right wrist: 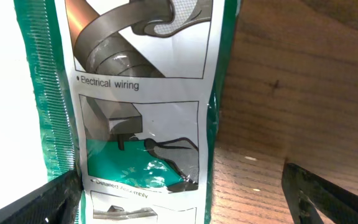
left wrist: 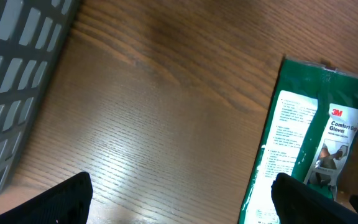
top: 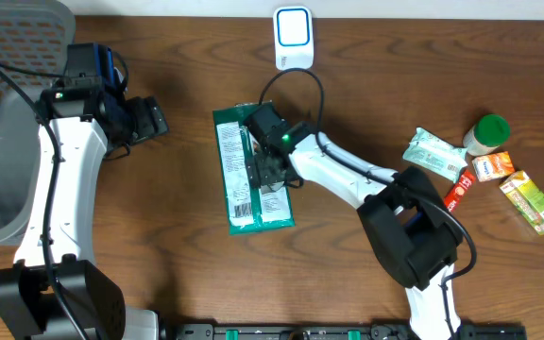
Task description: Scan the item barcode
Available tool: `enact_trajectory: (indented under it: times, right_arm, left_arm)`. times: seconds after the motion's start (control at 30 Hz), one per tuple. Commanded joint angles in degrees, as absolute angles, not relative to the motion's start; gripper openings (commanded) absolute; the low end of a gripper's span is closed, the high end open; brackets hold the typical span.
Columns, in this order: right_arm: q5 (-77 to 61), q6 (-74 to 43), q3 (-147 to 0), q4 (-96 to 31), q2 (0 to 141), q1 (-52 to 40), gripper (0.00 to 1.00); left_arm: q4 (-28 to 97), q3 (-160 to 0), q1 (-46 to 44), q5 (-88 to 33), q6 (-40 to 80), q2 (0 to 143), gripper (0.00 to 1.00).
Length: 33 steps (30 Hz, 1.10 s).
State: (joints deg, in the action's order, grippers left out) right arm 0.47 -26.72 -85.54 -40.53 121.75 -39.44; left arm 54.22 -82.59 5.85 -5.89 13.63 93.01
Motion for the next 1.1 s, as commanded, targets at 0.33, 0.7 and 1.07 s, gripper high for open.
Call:
enact_trajectory:
  times: [0.33,0.7,1.07]
  right_arm:
    - [-11.0,-25.4,-84.9,-40.5,123.1,-35.7,0.99]
    - [-11.0,-25.4,-84.9,-40.8,123.1,-35.7,0.99]
    - [-11.0,-24.3,-84.9,-41.1,123.1,-35.7,0.99]
  left_arm:
    - [54.6,-82.7,6.1,-5.8,13.3,93.2,0.92]
    - [54.6,-82.7,6.1,-5.8,13.3,93.2,0.93]
    - [54.6,-82.7,6.1,-5.8,13.3,93.2,0.93]
